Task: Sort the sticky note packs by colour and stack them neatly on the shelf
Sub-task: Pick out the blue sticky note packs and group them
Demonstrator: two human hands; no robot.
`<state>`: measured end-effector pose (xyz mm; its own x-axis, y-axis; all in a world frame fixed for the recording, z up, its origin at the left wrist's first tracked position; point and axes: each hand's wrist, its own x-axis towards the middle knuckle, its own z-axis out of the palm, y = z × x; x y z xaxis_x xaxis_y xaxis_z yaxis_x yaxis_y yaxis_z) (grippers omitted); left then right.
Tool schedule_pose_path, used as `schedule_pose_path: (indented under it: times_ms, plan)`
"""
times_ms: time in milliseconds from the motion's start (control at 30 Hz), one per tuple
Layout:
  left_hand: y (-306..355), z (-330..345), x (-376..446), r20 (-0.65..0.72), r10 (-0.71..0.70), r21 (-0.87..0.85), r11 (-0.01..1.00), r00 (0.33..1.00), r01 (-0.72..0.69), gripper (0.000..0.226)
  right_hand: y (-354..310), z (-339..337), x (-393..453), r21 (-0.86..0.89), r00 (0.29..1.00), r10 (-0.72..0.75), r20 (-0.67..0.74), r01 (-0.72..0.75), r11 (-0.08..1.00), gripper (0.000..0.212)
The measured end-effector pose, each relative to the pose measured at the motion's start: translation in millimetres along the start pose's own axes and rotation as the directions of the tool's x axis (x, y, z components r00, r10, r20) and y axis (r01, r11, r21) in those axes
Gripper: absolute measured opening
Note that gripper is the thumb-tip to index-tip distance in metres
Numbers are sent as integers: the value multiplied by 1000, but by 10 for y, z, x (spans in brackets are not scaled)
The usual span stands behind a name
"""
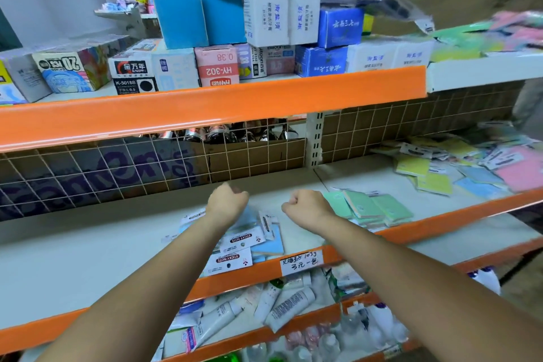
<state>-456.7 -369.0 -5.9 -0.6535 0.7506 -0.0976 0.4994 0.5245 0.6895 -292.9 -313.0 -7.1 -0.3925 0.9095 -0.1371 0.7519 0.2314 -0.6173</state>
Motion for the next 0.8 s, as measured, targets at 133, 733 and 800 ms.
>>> schedule_pose_path:
  times_ms: [133,733,800]
  plan:
    - [389,311,-153,50,71,-21,997,996,-70,11,318,-287,-29,36,997,-19,-70,22,999,18]
    - [2363,2261,-1066,318,186,-153,978,930,-143,14,2512,-1971,-55,22,983,7,-182,-3,1000,20]
    - [2542,2499,-1172,342,188,-156,978,921,-142,14,2785,-2116,-74,28,980,48,-192,-43,999,19]
